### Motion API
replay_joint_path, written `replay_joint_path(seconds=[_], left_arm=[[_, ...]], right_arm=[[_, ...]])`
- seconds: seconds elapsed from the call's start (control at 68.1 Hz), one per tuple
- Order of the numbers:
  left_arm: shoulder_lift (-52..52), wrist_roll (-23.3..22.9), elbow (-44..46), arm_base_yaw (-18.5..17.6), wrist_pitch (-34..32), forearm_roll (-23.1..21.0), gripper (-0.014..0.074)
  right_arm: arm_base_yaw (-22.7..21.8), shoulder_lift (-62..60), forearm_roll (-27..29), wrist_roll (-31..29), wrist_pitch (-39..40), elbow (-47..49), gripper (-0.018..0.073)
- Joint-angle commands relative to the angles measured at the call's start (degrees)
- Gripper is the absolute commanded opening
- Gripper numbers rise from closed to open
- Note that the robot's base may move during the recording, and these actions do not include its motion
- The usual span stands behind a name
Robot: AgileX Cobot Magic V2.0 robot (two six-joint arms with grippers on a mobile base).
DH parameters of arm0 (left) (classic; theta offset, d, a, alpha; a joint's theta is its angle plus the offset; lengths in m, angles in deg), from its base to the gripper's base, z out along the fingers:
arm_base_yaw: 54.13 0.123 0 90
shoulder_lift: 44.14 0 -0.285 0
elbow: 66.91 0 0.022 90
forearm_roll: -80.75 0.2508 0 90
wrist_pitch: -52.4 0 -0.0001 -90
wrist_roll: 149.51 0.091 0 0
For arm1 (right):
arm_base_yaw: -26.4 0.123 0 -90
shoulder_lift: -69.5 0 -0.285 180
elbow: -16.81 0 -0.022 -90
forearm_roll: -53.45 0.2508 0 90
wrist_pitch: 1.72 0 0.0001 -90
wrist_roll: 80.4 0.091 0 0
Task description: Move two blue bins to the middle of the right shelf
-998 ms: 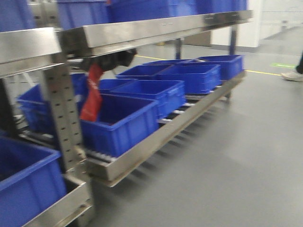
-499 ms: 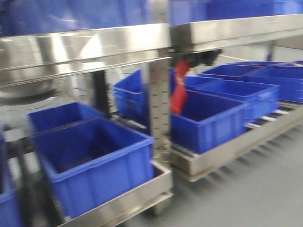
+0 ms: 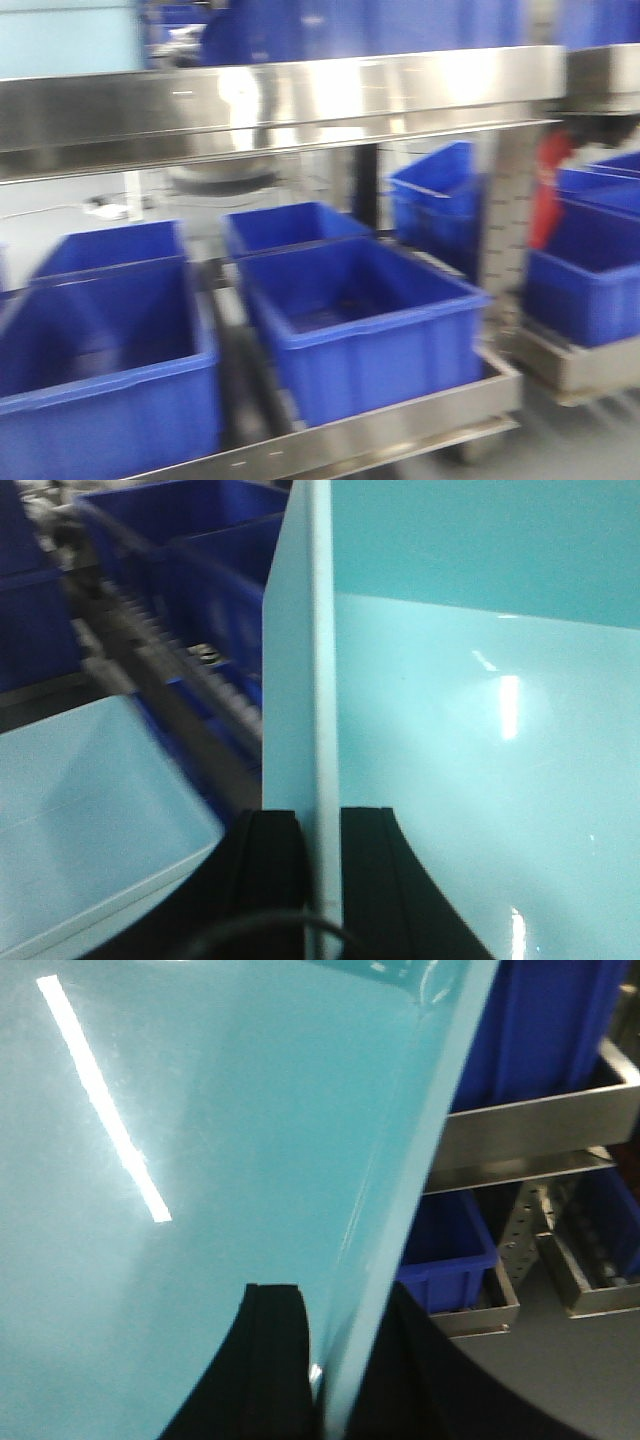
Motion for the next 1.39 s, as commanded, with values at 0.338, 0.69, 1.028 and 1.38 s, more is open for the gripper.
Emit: replay_joint_path(seconds=[0.338,0.69,1.028,1.38], left_arm=[[0.85,-0.48,0.7,-0.72,-4.13,-3.43,-0.0111],[0.85,-0.48,0.7,-0.72,-4.13,-3.43,-0.0111],[0.85,-0.48,0.7,-0.72,-4.13,-3.43,-0.0111],[0.85,-0.48,0.7,-0.72,-4.13,-3.43,-0.0111]], right_arm=[[0.16,-0.18,1.16,-1.82,1.82,0.45,-0.0154],[0.16,-0.18,1.16,-1.82,1.82,0.45,-0.0154],[0.16,-0.18,1.16,-1.82,1.82,0.45,-0.0154],[0.16,-0.18,1.16,-1.82,1.82,0.45,-0.0154]])
